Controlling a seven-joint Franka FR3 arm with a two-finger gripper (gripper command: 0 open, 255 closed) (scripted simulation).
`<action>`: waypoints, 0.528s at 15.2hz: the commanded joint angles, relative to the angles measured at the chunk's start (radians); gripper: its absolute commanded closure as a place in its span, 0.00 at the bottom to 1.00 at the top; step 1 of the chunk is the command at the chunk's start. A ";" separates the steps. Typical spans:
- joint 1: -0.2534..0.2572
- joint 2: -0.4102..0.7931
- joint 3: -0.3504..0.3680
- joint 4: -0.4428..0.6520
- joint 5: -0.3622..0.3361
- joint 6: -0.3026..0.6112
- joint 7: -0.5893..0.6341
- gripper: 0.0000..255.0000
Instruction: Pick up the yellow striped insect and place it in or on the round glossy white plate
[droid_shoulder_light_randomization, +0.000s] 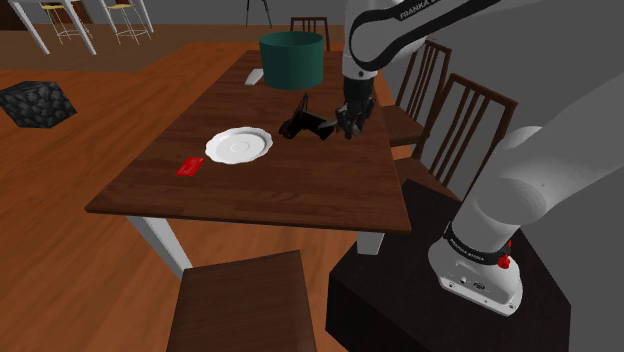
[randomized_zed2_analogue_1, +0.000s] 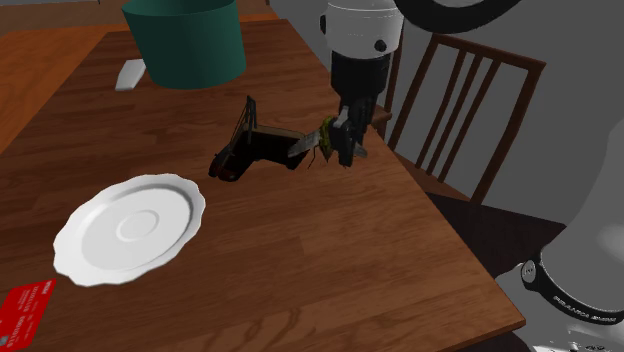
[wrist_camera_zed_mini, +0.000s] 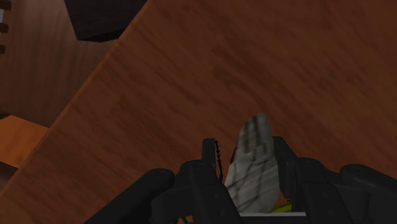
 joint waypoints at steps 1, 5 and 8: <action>0.000 -0.014 0.000 0.017 0.000 -0.031 0.000 1.00; 0.000 -0.034 0.002 0.056 0.000 -0.091 0.000 1.00; 0.009 -0.010 0.015 0.095 0.009 -0.106 0.018 1.00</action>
